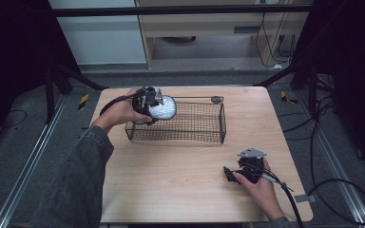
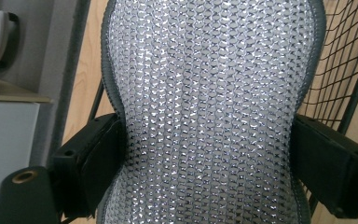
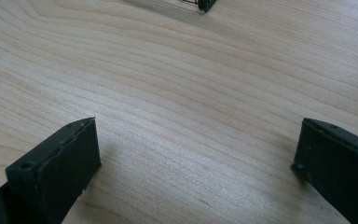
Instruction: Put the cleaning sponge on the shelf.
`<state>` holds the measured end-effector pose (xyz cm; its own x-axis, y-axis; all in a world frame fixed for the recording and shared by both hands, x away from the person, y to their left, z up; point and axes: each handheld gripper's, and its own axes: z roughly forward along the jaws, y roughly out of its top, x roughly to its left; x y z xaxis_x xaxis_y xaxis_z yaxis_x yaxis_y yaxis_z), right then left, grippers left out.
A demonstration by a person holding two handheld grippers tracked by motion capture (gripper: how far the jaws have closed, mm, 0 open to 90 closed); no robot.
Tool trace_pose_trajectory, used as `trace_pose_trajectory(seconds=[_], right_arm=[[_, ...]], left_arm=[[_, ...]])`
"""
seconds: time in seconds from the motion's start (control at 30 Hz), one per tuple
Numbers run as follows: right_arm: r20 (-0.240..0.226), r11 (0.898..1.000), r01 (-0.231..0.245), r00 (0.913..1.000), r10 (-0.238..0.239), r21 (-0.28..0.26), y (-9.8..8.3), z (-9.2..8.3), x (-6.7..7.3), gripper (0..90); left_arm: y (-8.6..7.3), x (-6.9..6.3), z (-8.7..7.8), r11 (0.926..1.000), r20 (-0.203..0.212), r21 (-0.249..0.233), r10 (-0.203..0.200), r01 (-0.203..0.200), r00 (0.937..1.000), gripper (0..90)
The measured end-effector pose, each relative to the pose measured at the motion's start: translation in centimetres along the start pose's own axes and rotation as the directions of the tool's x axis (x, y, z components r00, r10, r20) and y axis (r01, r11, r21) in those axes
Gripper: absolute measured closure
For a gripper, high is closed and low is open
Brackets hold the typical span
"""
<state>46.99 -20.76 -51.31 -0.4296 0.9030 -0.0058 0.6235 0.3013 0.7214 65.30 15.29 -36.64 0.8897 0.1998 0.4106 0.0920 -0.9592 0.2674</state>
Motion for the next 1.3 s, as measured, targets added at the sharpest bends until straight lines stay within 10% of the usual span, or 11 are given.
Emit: trace_pose_trajectory(seconds=[0.93,1.3], right_arm=[[0.000,1.000,0.000,1.0000,0.000,0.000,0.0,0.0,0.0,0.4],[0.001,1.000,0.000,1.0000,0.000,0.000,0.0,0.0,0.0,0.4]], left_arm=[[0.2,0.0,-1.5,0.9908,0.022,-0.091,-0.099,0.101,0.9948,5.9],[0.3,-1.4,-3.2,0.9699,0.017,-0.143,-0.197,0.197,0.9803,5.6]])
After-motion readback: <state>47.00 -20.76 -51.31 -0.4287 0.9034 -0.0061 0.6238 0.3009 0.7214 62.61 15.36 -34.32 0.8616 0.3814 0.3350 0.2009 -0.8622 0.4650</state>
